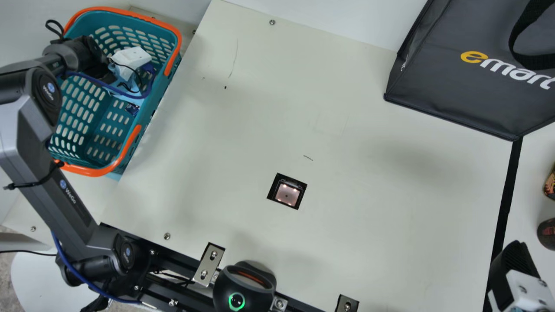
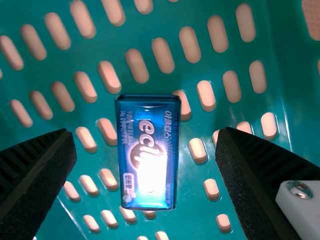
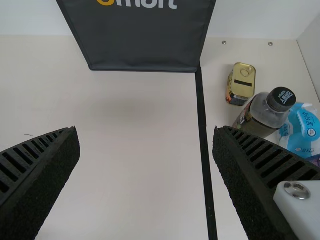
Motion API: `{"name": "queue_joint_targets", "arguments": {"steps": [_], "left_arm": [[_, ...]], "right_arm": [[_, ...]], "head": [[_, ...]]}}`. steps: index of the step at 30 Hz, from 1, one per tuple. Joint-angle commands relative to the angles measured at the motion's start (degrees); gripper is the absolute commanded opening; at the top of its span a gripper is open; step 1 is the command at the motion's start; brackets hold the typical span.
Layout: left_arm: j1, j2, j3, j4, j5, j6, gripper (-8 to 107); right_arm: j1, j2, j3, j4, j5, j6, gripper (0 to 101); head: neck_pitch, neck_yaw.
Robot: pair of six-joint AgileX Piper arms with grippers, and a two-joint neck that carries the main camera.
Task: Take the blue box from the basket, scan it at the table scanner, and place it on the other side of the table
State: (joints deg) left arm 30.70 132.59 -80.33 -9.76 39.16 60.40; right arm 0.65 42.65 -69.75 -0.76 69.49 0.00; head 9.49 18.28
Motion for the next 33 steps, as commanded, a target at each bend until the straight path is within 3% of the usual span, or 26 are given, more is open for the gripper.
{"name": "queue_joint_targets", "arguments": {"steps": [1, 8, 23, 33], "left_arm": [[-0.06, 0.22, -0.09, -0.18, 0.16, 0.16, 90], [-0.25, 0.48, 0.13, -0.43, 0.41, 0.73, 90], [0.15, -0.12, 0.98, -1.94, 1.27, 1.63, -8], [0.07, -5.21, 3.84, -4.48, -0.41, -2.55, -8]], "right_arm": [[0.00, 0.00, 0.00, 0.00, 0.00, 0.00, 95], [0.00, 0.00, 0.00, 0.00, 0.00, 0.00, 95], [0.00, 0.00, 0.00, 0.00, 0.06, 0.00, 95], [0.00, 0.00, 0.00, 0.00, 0.06, 0.00, 95]], "head": [[-1.57, 0.14], [-1.57, 0.14], [-1.57, 0.14], [-1.57, 0.14]]}}
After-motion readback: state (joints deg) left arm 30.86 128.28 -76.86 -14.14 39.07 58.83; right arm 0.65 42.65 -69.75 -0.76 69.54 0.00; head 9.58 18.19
